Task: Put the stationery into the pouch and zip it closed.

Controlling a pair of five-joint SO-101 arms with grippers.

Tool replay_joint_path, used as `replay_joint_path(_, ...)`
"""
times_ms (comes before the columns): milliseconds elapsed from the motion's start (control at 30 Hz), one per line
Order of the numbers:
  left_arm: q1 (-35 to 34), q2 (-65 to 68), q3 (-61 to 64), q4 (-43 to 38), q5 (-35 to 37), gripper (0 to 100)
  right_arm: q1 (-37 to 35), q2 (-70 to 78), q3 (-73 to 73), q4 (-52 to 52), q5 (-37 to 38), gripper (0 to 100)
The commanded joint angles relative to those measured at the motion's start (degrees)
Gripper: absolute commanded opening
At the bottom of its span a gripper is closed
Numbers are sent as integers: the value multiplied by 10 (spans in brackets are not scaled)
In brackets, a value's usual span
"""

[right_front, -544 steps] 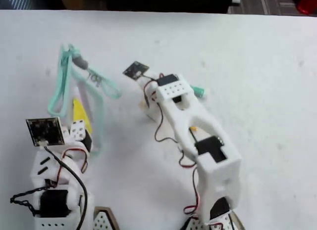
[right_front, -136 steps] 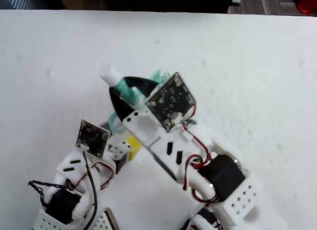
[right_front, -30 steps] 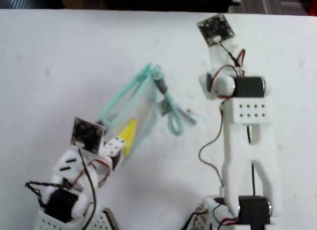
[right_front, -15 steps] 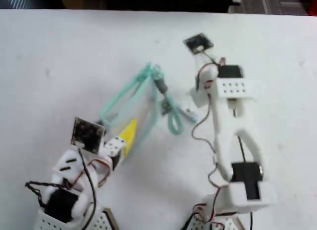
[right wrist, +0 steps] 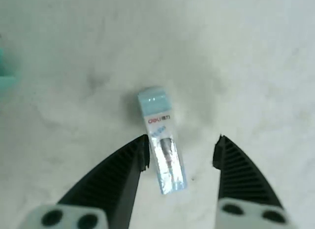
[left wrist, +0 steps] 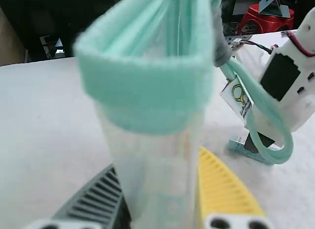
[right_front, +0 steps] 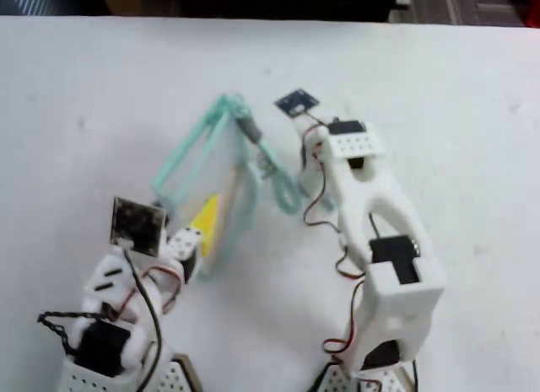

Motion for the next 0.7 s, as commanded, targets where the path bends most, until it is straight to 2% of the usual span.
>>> replay_joint_path(0,-6,-6,-13,-19,5,172,-4,-1,-20,-26,2,202)
replay_joint_path(367,-2,-6,-13,-18,5,172,-4,51,-20,-68,2,199)
replay_joint_path(567,-1,-6,-13,-18,5,172,0,55,-20,-69,2,21)
replay_joint_path(667,-1,-6,-13,-18,5,172,0,55,-18,-69,1,31)
